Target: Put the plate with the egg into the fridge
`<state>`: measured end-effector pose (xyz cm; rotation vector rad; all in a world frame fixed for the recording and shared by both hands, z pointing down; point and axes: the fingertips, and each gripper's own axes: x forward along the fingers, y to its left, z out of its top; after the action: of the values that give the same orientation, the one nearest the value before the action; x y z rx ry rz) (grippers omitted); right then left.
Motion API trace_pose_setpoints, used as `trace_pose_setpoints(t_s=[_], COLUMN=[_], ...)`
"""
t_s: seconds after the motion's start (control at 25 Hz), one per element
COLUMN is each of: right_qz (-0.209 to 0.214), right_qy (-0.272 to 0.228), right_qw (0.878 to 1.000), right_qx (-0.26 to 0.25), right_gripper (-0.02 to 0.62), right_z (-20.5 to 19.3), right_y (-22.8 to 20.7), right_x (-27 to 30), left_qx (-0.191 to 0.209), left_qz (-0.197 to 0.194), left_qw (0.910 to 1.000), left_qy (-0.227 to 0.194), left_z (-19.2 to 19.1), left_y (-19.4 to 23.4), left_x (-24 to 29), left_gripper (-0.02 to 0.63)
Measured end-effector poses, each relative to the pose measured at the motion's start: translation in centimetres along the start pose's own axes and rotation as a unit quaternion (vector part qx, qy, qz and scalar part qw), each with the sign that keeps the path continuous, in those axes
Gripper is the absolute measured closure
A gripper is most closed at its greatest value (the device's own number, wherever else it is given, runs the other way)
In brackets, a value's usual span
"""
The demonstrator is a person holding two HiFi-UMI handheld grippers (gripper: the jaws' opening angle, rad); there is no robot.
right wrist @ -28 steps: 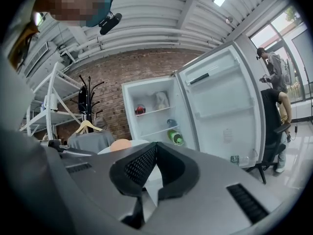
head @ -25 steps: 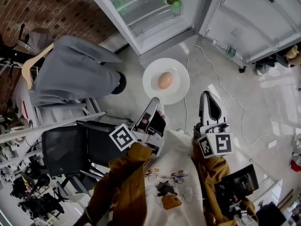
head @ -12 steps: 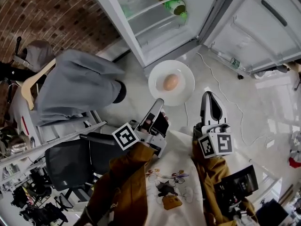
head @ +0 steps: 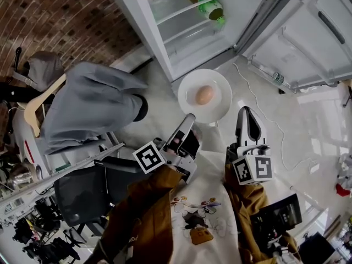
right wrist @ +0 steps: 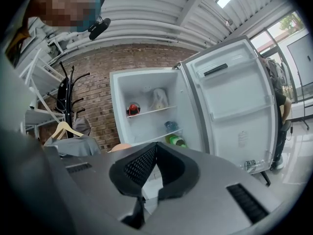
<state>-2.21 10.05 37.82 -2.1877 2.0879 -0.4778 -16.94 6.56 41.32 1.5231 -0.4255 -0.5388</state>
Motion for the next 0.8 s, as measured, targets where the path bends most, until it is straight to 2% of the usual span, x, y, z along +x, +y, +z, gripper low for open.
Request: trace_pose_setpoints(t_s=[0.32, 0.8], right_qz=[0.017, 0.062], right_qy=[-0.007, -0.01], right_qw=[1.0, 0.998], right_qx=[0.006, 0.013], right_gripper=[0.591, 0.591], right_z=[1.0, 3.7], right_y=[-0.6, -4.8], right_x=[3.6, 12.3], left_qx=[0.009, 0.016], left_qz=[0.001, 0.004], left_qw=[0.9999, 0.9994], left_qy=[-0.01, -0.031], left_z=[1.8, 4.3], left_y=[-0.4, 0.1], left_x=[2.6, 11.7], left_gripper=[0.589, 0.589])
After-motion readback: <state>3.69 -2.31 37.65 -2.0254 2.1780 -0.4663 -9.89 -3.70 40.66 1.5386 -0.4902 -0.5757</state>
